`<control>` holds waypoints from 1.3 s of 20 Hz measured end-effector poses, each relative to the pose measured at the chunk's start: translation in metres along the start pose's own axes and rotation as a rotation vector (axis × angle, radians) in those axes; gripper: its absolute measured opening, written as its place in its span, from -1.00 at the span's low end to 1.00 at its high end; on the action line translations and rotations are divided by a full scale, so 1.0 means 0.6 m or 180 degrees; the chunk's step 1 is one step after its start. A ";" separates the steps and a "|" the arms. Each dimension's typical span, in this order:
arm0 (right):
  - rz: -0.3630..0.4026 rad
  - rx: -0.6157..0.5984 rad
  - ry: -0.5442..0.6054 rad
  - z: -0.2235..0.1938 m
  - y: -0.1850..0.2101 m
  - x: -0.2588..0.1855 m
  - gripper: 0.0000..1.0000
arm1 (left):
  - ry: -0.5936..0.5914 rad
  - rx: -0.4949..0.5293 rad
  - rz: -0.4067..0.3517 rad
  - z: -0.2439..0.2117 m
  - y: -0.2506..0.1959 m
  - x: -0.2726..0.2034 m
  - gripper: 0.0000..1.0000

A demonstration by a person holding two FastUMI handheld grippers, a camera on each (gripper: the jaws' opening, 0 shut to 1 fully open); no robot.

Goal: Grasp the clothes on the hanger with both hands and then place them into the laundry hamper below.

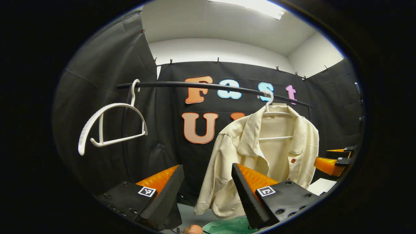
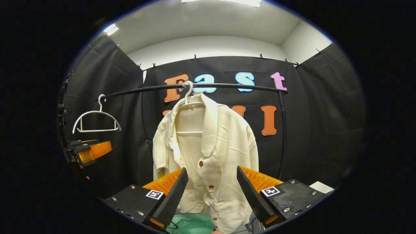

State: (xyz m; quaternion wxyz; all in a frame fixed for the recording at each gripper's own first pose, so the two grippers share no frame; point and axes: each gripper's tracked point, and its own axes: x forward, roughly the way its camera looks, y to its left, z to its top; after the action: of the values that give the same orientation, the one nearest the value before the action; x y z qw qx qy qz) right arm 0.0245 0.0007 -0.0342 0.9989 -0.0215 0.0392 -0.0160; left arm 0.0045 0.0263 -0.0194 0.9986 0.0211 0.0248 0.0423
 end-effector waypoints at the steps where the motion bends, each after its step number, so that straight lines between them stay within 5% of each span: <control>1: -0.0020 -0.0010 0.0014 -0.004 0.001 0.006 0.87 | -0.0008 -0.0004 -0.0001 0.001 0.002 0.000 0.93; 13: -0.0346 -0.0514 0.0068 -0.047 0.009 0.139 0.87 | 0.0032 -0.0017 0.0091 -0.022 0.034 0.000 0.94; 18: -0.0432 -0.0436 0.0022 -0.042 -0.022 0.180 0.80 | -0.0002 -0.0050 0.0155 -0.022 0.045 -0.005 0.94; 26: -0.0340 -0.0208 0.0125 -0.048 -0.028 0.205 -0.07 | 0.0065 0.0014 0.0107 -0.030 0.023 -0.005 0.86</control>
State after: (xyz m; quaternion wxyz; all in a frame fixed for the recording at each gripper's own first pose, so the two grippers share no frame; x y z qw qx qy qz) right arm 0.1444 -0.0212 -0.0718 0.9944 -0.0558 0.0582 -0.0684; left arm -0.0007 0.0405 -0.0368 0.9974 0.0233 0.0348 0.0593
